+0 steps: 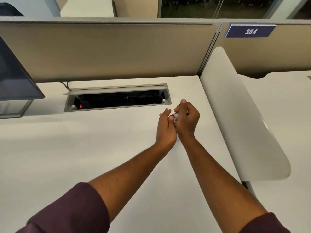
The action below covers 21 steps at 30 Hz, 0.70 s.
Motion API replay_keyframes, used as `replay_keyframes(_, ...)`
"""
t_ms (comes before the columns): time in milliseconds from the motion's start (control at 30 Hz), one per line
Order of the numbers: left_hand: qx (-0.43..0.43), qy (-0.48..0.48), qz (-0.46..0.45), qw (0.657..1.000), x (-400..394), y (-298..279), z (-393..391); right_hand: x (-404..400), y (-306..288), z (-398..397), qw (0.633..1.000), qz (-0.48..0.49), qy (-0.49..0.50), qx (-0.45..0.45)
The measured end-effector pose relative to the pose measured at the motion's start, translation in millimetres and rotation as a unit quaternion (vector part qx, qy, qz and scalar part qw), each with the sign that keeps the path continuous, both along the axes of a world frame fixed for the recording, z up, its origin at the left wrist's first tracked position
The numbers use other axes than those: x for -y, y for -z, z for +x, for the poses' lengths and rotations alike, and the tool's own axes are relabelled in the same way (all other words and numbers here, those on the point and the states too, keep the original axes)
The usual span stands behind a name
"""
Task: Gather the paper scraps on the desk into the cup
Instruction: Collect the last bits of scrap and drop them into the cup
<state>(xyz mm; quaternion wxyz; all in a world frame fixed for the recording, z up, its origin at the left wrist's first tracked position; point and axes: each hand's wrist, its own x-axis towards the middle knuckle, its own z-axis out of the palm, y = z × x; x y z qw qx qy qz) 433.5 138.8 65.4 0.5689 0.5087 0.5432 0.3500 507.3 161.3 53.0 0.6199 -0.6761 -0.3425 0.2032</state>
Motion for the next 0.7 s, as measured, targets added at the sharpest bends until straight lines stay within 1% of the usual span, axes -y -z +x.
replay_keyframes(100, -0.007, 0.015, 0.038, 0.999, 3, 11, -2, 4, 6, -1, 0.996, 0.030, -0.045, 0.067)
replay_keyframes(200, -0.024, 0.022, 0.055, 0.998, 9, 17, -4, 8, 8, 0, 0.992, 0.043, -0.069, 0.095)
replay_keyframes(267, -0.024, 0.031, 0.065, 0.997, 11, 18, -5, 10, 8, 1, 0.992, 0.047, -0.082, 0.080)
replay_keyframes(367, -0.036, 0.043, 0.073, 0.996, 10, 17, -8, 13, 5, 4, 0.994, 0.051, -0.093, 0.014)
replay_keyframes(467, -0.067, 0.044, 0.071, 0.994, 8, 17, -12, 17, 0, 9, 0.992, 0.053, -0.110, -0.037)
replay_keyframes(600, -0.098, 0.039, 0.066, 0.992, 7, 22, -16, 27, -2, 11, 0.988, 0.045, -0.137, -0.056)
replay_keyframes(700, -0.113, 0.027, 0.055, 0.992, 9, 26, -24, 35, -2, 14, 0.991, 0.052, -0.104, -0.059)
